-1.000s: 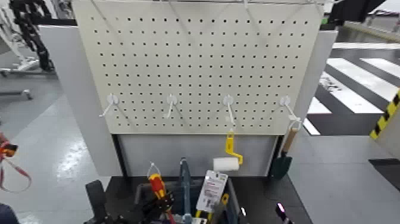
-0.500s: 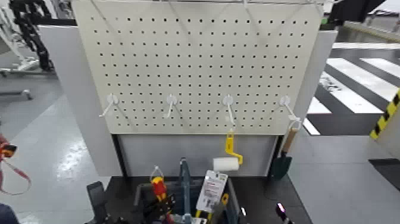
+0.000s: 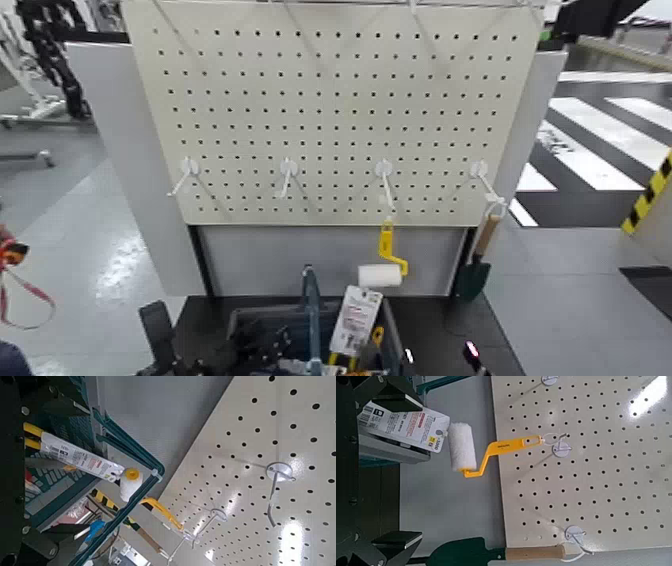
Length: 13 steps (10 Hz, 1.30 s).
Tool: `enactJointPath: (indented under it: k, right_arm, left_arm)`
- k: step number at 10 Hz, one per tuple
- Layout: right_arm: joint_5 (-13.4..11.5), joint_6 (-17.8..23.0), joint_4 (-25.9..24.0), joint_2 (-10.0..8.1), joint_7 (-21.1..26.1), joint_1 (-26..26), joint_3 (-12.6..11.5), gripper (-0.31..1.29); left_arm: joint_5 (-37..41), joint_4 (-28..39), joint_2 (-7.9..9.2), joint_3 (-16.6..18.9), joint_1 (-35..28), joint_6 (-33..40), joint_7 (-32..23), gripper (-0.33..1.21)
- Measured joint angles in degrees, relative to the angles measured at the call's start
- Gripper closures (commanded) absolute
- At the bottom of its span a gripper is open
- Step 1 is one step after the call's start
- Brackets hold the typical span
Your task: Put the red screwdriver into the crate.
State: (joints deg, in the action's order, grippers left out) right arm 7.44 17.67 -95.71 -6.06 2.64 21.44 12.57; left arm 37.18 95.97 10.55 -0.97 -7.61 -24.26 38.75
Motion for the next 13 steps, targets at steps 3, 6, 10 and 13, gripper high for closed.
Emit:
enactJointPath:
  k: [3,6,10,13]
  right_arm:
    - [0.03,0.06,0.00,-0.01,0.00,0.00,0.00,0.16]
    - [0.03,0.05,0.00,-0.01,0.00,0.00,-0.07,0.16]
    - [0.03,0.17,-0.02,-0.01,0.00,0.04,-0.20,0.16]
    - [-0.54,0.87,-0.06,-0.05,0.00,0.01,-0.43,0.16]
  left_arm:
    - [0.14,0.17,0.07,0.03,-0.14,2.78,0.01,0.14]
    - [-1.81,1.26,0.08,0.03,-0.69,8.91,-2.56,0.13]
    - [-7.58,2.95,-0.44,-0.54,-3.85,20.06,-12.13,0.12]
    - [-14.12,3.62,-1.87,-0.39,-6.53,23.93,-16.90,0.11]
